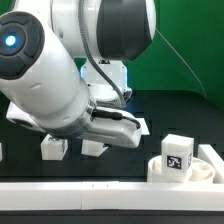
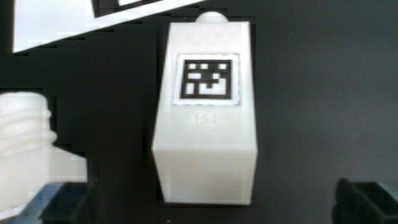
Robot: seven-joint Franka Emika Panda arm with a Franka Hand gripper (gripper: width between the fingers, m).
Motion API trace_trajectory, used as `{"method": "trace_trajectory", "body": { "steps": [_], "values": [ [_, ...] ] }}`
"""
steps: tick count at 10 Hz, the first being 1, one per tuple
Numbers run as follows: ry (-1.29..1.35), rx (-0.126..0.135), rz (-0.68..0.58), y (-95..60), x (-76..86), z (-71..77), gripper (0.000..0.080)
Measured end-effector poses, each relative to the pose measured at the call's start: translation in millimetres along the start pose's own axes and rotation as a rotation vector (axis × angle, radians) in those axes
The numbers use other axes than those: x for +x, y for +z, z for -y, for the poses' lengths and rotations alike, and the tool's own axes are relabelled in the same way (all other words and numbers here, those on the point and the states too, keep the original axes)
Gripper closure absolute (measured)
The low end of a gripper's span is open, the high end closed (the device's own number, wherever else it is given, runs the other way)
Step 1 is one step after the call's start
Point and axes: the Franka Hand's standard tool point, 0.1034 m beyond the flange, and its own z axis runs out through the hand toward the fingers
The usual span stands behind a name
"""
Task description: Assemble stool
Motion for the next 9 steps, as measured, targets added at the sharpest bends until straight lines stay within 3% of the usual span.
{"method": "trace_trajectory", "body": {
  "steps": [3,7,8,9],
  "values": [
    [0.000,0.001,0.014,12.4,-3.7,-4.4,0.0150],
    [-0.007,-0.009,0.011,14.1,-4.7,1.1,0.0150],
    [-0.011,-0.010,0.004,15.0,-3.7,3.7,0.0291],
    [-0.013,-0.013,-0.005,19.1,-1.6,5.7,0.0291]
  ]
}}
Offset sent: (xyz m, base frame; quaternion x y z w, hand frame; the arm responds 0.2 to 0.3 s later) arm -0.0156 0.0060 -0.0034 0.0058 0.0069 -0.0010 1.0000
